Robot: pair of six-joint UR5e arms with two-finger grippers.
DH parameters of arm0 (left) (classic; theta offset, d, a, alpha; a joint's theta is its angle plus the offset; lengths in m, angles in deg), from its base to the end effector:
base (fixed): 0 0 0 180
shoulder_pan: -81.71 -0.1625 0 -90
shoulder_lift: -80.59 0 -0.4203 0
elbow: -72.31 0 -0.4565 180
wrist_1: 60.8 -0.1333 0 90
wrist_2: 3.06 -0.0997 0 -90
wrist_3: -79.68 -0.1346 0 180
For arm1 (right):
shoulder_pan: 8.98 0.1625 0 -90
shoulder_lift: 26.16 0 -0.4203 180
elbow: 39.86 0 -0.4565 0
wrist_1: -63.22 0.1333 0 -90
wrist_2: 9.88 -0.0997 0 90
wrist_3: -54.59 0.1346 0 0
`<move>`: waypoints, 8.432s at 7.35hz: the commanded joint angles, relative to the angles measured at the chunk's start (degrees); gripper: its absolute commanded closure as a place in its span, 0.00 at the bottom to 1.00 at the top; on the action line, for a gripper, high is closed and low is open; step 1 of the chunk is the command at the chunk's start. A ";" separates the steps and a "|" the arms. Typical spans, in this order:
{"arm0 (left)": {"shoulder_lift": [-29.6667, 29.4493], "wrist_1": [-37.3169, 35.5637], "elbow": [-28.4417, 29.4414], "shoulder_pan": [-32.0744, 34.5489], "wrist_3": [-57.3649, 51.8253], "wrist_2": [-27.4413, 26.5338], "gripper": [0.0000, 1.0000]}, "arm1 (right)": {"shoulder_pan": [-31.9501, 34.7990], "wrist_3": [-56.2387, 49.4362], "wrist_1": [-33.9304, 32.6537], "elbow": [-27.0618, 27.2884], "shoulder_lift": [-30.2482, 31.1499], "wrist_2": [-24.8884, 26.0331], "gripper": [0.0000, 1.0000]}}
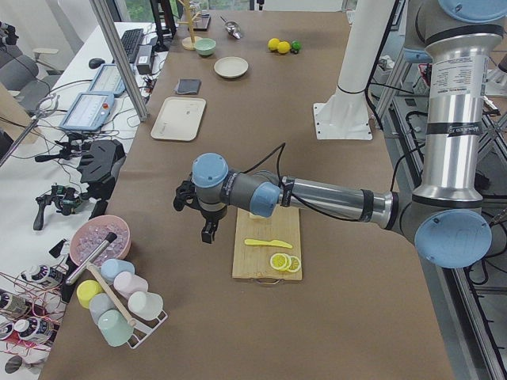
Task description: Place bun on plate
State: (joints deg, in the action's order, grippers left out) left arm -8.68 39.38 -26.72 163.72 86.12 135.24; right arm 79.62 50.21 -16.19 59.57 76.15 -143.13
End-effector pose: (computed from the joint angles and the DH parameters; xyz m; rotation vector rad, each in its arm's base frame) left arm 0.0466 -0.5683 0.5702 0.1959 0.8672 0.1612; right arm 0.0294 -0.4791 0.6798 0.1478 -0.7507 -0.1467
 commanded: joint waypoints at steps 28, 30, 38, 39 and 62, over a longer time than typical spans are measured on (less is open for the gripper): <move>4.62 17.32 -2.39 -3.17 14.92 -1.71 0.03 | -25.23 18.71 13.96 -15.80 -23.12 -1.93 0.01; 4.36 17.32 -2.21 -3.60 14.92 -1.80 0.03 | -25.49 28.14 20.24 -21.37 -26.36 -1.75 0.02; 4.36 17.32 -2.30 -3.78 14.92 -1.80 0.03 | -27.51 41.65 20.79 -24.81 -27.25 -1.84 0.35; 4.45 17.32 -2.04 -3.78 14.83 -1.80 0.03 | -27.86 42.60 20.79 -24.90 -27.25 -1.75 0.57; 8.32 33.50 -1.85 -35.51 50.69 -15.87 1.00 | -60.03 93.77 21.14 -4.33 -39.29 17.41 0.01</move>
State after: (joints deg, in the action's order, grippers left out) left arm -0.30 72.95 -27.71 128.02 136.86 119.09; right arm 19.57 143.97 4.92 55.18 36.85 -125.73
